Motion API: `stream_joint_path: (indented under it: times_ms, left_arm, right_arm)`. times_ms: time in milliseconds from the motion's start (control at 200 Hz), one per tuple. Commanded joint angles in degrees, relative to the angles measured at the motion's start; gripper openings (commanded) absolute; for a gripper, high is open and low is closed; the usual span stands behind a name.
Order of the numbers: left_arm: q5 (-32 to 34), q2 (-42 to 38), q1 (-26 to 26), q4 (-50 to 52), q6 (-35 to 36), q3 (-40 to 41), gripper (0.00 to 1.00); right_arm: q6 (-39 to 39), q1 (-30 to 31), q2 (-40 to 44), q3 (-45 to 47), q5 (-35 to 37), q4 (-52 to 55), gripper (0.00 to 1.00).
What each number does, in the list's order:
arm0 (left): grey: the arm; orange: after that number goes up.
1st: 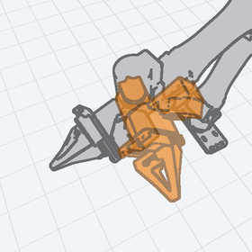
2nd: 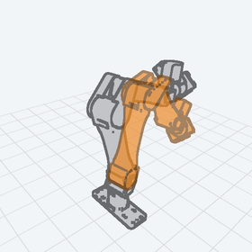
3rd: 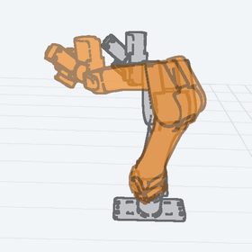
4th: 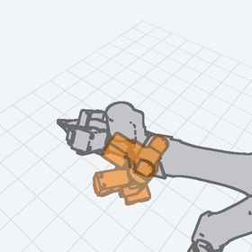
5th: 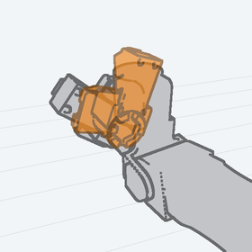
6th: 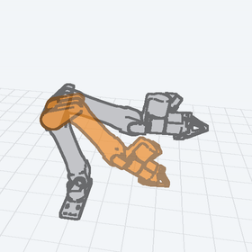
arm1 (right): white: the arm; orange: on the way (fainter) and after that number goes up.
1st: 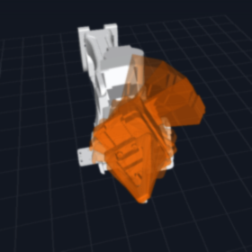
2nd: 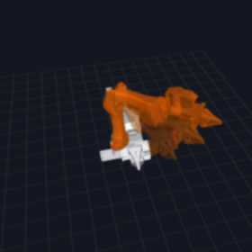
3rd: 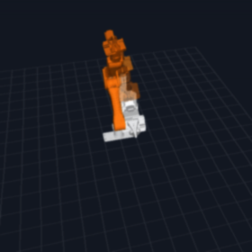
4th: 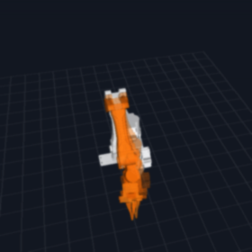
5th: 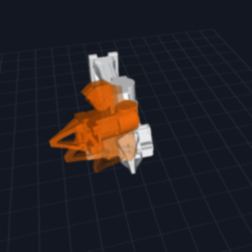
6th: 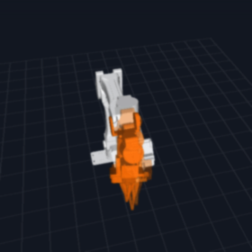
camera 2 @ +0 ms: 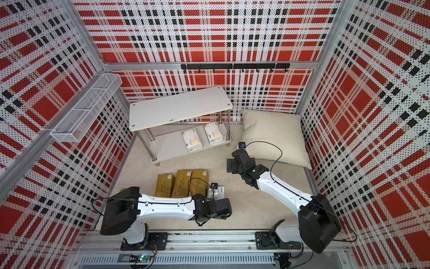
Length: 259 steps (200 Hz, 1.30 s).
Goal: Place the tissue boxes on the shelf by color
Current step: Pick up the box of tissues from the center of the board.
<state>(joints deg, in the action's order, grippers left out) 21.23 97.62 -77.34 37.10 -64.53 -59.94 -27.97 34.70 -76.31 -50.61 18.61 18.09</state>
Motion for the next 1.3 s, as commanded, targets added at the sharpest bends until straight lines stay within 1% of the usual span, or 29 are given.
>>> stream_joint_path:
  times_ms: [0,291,501,666,772,1127,1293]
  left_arm:
    - [-0.08,1.52,-0.15,0.41,-0.73,-0.65,0.99]
    - [-0.74,3.7,-0.44,-0.36,0.2,-1.38,0.99]
    - [-1.45,3.89,-0.52,-1.53,0.07,-0.23,1.0]
    - [-1.99,4.41,-0.95,-1.99,0.26,0.42,0.97]
    - [-2.08,4.4,-1.23,-2.21,0.29,0.35,0.93]
    - [-1.06,1.31,-2.35,-1.65,-0.22,-0.66,0.86]
    - [-0.08,0.4,-2.72,-0.39,-0.57,-1.98,0.85]
  right_arm:
    - [0.1,-0.33,-0.86,0.61,-0.42,-1.29,1.0]
    - [-0.41,-0.31,-2.17,0.91,-1.6,-2.57,1.0]
    - [-0.36,-0.29,-2.26,1.26,-1.6,-2.79,1.0]
    - [-0.57,-0.33,-2.34,1.44,-1.76,-3.05,1.0]
    - [-0.68,-0.27,-2.26,1.48,-2.0,-3.15,1.0]
    - [-0.68,-0.33,-2.09,1.35,-1.78,-2.53,1.0]
    - [-0.82,-0.33,-2.24,1.3,-1.86,-2.53,1.0]
